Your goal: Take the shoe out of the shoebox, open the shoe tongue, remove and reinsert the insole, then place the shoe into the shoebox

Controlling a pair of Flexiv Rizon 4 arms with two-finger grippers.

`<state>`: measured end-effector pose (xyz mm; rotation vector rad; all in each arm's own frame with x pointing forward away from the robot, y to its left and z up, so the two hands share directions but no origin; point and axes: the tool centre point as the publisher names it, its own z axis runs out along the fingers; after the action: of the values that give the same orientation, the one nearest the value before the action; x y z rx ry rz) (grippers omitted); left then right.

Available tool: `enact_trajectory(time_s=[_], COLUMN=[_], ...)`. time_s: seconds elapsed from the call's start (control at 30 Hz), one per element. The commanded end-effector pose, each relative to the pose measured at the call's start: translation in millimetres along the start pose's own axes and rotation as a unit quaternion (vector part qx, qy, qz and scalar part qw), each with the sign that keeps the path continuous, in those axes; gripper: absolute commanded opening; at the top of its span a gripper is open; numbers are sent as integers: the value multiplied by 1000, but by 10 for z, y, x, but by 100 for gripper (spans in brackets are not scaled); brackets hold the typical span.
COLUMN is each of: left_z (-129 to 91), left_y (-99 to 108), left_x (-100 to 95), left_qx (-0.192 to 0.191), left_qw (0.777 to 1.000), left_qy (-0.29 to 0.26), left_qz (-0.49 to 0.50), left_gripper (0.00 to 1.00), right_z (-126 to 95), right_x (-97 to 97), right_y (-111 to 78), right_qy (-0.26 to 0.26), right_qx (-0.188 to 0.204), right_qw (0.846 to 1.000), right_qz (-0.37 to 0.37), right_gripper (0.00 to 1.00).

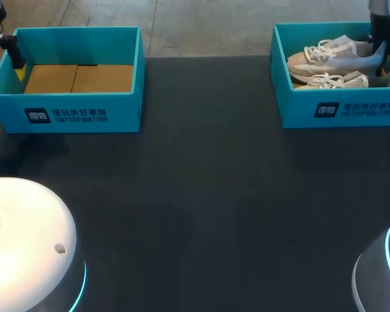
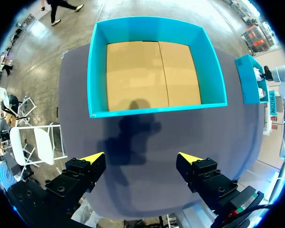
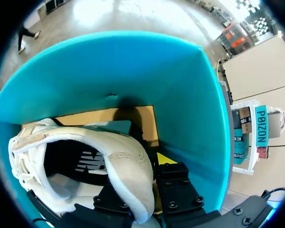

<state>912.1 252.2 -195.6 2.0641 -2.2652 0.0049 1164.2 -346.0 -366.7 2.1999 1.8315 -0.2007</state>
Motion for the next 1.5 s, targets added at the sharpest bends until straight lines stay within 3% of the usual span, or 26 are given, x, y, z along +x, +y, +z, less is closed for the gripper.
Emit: enact_trajectory(time_s=[0.03,0.57,0.97,1.5], left_z=[-4,-4,-4,-4], left_y=[16,16,16,16], left_x=[1,1,1,1], left_qx=[1,1,1,1], left_qw=[1000,1000,1000,1000], left_qy=[-1,-1,-1,-1], left_qz=[0,0,0,0], left_gripper=[100,100,100,100], right_z=[97,259,59,83], right_x=[0,-94,-138,-63], right_y=[87,97,71,-16], right_qy=[5,18,23,31], right_qx=[10,33,15,19], right_qw=[1000,999,1000,999], right_qz=[-1,1,10,-13], right_gripper=[0,0,0,0])
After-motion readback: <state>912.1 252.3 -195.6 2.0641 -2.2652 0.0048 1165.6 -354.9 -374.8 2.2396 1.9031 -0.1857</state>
